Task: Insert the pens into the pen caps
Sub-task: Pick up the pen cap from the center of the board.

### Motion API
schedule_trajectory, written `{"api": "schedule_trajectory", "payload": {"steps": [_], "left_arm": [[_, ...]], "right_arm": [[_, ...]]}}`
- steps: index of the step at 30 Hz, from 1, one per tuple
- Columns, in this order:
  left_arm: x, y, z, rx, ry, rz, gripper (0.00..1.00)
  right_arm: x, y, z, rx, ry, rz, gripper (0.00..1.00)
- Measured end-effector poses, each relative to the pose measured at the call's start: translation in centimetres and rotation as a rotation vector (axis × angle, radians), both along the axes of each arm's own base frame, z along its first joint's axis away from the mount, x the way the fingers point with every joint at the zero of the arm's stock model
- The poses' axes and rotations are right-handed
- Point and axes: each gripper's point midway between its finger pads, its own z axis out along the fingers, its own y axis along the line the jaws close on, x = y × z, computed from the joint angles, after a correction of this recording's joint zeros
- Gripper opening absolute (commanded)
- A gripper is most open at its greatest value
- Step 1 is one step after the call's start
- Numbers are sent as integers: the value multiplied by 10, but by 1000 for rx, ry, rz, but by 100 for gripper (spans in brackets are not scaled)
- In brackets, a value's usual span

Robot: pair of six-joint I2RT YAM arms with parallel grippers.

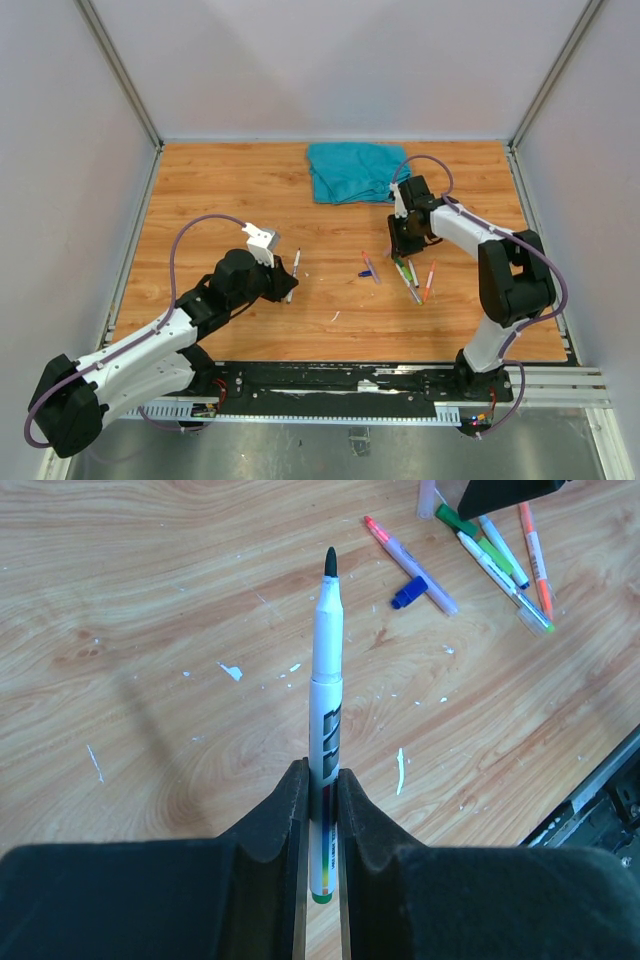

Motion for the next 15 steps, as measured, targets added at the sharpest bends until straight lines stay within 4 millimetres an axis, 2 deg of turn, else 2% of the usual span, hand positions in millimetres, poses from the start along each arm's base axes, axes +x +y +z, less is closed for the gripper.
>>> {"api": "schedule_trajectory", "payload": {"steps": [15], "left_arm": [[0, 0, 0, -1, -1, 0, 0]], "right_arm": [[3, -2, -12, -30, 27, 9, 25]]}}
